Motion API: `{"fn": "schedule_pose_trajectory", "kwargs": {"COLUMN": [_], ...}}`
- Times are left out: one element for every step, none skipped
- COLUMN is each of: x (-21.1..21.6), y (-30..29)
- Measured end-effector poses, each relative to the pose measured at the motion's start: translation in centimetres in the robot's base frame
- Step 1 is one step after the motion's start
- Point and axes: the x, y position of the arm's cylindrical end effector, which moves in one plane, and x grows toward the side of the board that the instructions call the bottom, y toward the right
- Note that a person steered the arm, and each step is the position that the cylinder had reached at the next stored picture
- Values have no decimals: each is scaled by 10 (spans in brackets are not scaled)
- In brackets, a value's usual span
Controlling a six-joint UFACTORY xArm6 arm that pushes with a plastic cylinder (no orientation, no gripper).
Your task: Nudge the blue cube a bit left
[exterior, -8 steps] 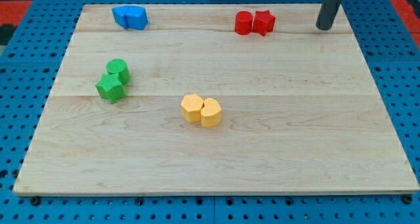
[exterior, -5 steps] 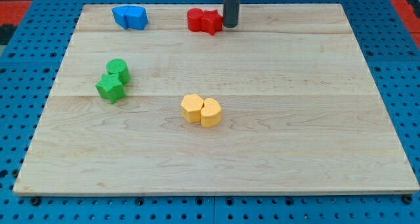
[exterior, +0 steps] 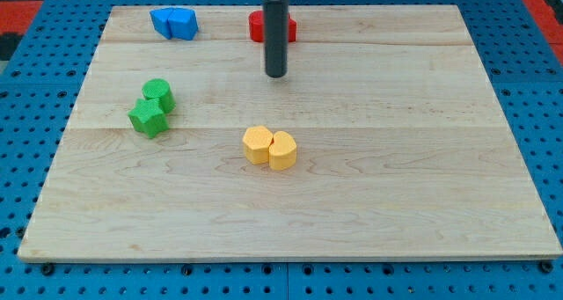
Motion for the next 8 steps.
{"fn": "schedule_pose_trajectory", "kwargs": {"x": [0, 0, 3, 14, -31, -61, -106, -123], "y": [-2, -4, -23, -30, -65, -98, -103, -122]}}
